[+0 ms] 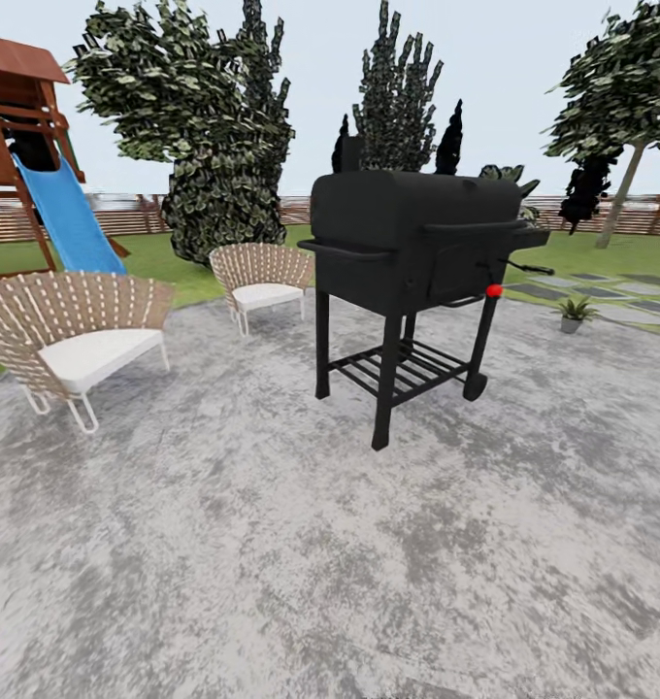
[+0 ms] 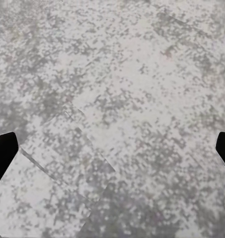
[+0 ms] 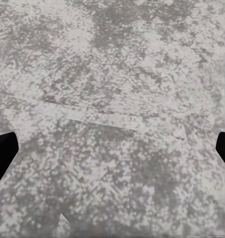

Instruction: Pick up the pesticide atomizer in the garden and spray insectifuge to fully cover both potted plants in the garden.

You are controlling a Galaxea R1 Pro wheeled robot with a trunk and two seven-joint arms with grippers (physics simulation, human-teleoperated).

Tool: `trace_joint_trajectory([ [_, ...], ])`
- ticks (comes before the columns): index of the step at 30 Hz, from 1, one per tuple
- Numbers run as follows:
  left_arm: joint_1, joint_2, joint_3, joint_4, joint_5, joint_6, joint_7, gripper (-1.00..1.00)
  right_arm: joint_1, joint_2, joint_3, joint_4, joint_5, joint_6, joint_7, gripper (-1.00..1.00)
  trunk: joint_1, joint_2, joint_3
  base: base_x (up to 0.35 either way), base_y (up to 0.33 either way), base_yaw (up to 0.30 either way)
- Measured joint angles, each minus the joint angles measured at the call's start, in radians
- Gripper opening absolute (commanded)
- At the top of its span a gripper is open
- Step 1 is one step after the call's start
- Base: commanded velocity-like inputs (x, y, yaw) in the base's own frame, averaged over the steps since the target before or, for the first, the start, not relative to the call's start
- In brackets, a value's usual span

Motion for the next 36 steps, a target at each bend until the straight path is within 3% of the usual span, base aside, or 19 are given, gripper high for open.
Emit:
trace_joint_trajectory([
  [27, 0.000, -0.002, 0.001, 0.001, 0.001, 0.000, -0.002, 1.00, 0.000, 0.000, 0.000, 0.000, 0.000, 0.000, 0.001, 1.00, 0.000, 0.000, 0.000, 0.001, 0.000, -0.298],
  [36, 0.000, -0.002, 0.002, 0.001, 0.001, 0.000, -0.003, 1.00, 0.000, 0.000, 0.000, 0.000, 0.000, 0.000, 0.001, 1.00, -0.001, 0.000, 0.000, 0.202, 0.000, -0.299],
])
